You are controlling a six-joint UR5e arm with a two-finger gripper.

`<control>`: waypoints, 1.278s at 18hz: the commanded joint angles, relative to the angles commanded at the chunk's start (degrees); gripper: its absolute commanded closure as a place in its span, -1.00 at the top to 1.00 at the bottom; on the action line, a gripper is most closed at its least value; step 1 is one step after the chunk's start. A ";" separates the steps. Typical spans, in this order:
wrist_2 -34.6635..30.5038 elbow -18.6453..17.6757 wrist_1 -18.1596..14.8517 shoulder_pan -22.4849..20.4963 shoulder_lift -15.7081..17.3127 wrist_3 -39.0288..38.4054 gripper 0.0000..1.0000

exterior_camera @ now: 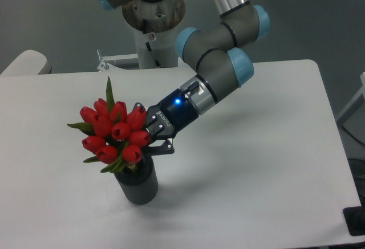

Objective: Insert the flowers into the vase
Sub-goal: 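Lower the tulip stems down into the grey vase, then open the gripper to release the tulips in the vase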

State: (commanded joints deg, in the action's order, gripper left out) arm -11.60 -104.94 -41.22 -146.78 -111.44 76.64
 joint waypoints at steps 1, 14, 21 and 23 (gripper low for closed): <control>0.00 0.00 0.00 0.00 -0.35 0.09 -0.53; 0.00 -0.61 -0.09 -1.23 -2.55 0.35 0.47; 0.00 -0.53 -0.17 -1.23 -3.43 0.35 1.00; 0.00 -0.44 -0.09 -1.32 -3.43 0.53 1.00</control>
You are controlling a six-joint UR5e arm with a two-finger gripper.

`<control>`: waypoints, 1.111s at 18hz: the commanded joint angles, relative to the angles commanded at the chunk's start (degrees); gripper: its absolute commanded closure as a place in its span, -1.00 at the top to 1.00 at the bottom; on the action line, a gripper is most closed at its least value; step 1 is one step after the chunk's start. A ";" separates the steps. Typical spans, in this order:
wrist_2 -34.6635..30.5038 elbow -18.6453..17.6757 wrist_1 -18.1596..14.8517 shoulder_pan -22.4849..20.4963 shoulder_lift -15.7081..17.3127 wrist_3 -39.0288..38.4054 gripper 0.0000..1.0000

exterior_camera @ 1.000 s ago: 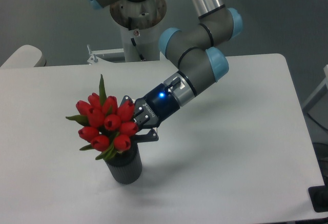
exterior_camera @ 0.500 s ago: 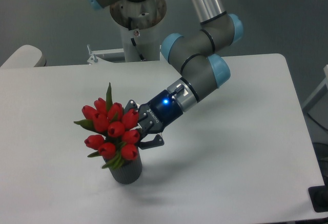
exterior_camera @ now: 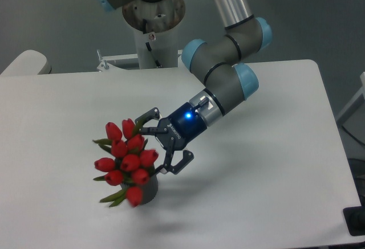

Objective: Insert the flowers into the vase

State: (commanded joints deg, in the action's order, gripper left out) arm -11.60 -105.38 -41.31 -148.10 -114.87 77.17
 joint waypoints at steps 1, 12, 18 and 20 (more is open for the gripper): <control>-0.09 0.00 0.00 0.00 0.00 0.09 1.00; -5.70 -1.41 0.18 -6.50 4.03 4.66 1.00; -19.58 -0.01 0.18 -8.35 6.50 5.71 1.00; -24.23 2.01 0.09 -8.87 6.50 5.80 1.00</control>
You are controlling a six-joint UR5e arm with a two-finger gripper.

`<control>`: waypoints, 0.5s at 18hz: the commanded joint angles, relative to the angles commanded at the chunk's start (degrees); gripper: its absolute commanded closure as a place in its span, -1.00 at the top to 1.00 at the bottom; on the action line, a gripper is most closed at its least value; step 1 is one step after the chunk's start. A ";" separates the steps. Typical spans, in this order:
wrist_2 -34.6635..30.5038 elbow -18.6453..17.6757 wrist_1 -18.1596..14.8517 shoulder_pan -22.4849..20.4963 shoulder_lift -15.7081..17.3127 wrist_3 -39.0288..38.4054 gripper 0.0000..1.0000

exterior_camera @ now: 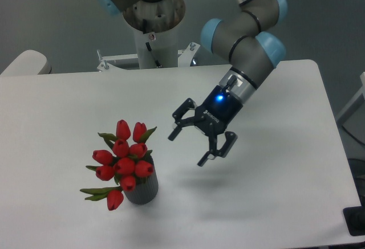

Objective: Insert the flowers into the vase

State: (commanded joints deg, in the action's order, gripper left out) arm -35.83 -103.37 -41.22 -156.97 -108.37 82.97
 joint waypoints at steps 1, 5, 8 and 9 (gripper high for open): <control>-3.42 1.40 0.00 0.00 -0.09 0.09 1.00; -19.49 9.04 -0.44 0.35 -0.53 0.26 1.00; -28.57 14.32 -2.28 1.31 -1.49 0.62 1.00; -30.16 16.16 -3.59 1.40 -1.67 0.62 1.00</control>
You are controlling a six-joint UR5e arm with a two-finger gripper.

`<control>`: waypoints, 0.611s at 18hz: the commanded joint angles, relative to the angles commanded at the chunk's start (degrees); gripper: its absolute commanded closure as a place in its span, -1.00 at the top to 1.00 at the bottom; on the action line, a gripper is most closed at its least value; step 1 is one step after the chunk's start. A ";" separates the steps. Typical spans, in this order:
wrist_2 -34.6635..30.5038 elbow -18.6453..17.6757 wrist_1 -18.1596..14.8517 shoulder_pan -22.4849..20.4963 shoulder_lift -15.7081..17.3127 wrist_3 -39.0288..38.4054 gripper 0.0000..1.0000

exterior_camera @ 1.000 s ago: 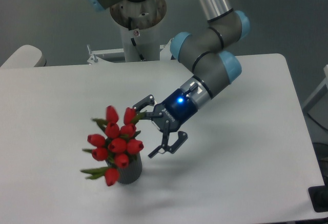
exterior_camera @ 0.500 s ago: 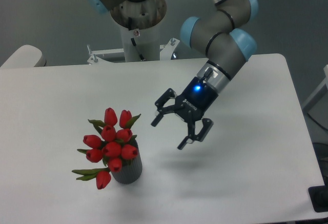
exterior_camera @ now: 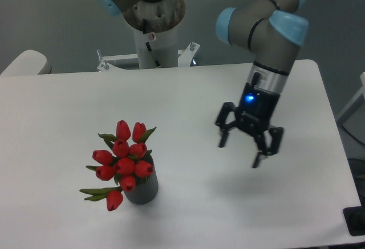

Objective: Insert the flowers into the vase

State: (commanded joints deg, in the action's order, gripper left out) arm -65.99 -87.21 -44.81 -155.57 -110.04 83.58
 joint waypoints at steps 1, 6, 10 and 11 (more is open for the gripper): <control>-1.15 1.67 -2.10 0.00 -0.09 0.35 1.00; -11.24 11.95 -15.80 0.09 0.35 9.82 1.00; -14.68 16.19 -24.35 -0.87 1.14 17.99 1.00; -15.56 16.19 -25.32 -1.40 1.84 21.24 1.00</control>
State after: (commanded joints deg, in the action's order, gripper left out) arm -81.55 -71.02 -70.13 -156.97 -108.20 104.82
